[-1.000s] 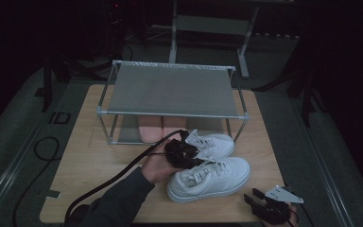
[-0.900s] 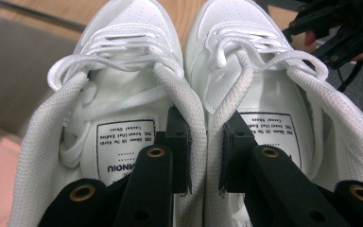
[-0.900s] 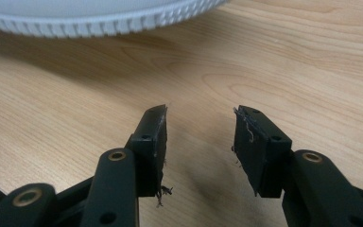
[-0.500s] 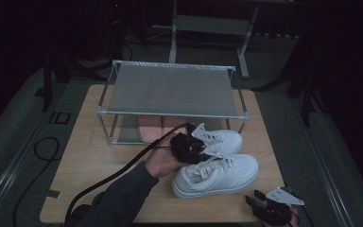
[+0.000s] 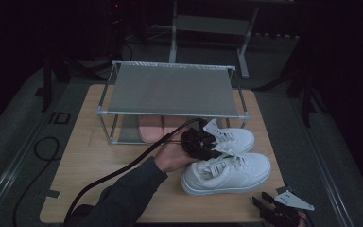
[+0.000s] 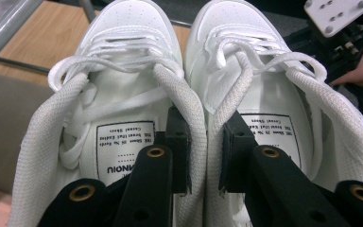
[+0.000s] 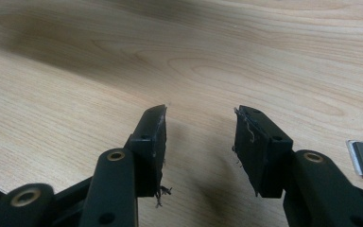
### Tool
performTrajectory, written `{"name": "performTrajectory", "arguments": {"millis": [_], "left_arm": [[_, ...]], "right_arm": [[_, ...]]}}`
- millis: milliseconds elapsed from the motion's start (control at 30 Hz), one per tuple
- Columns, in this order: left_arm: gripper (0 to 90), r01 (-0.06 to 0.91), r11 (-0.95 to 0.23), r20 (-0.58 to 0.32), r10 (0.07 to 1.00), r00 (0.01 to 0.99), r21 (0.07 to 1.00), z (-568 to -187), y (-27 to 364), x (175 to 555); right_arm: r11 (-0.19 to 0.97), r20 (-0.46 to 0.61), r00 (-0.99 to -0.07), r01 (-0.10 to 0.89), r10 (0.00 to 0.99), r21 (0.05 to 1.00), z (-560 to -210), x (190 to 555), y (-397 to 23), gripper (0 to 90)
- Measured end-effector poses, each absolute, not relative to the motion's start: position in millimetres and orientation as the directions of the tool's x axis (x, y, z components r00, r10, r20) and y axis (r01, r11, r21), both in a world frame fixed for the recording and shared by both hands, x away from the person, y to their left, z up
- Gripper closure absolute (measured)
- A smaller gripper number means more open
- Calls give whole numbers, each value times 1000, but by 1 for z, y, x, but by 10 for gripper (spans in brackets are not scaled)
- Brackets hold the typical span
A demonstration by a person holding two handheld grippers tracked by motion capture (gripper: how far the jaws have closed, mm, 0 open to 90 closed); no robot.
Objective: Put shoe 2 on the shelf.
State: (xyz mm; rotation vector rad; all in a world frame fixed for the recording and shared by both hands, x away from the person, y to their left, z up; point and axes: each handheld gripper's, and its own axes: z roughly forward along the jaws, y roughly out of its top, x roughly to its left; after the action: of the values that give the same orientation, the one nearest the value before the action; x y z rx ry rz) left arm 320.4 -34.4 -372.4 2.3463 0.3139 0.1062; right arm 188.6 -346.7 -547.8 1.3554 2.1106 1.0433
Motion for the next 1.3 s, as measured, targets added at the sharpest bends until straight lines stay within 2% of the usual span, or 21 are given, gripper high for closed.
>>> {"name": "performTrajectory", "arguments": {"millis": [1300], "left_arm": [[768,129,-613,-18,183,983,780,-311,-73,327]], "right_arm": [[266,43,-459,586,887,765,-552,190,-340,530]]}}
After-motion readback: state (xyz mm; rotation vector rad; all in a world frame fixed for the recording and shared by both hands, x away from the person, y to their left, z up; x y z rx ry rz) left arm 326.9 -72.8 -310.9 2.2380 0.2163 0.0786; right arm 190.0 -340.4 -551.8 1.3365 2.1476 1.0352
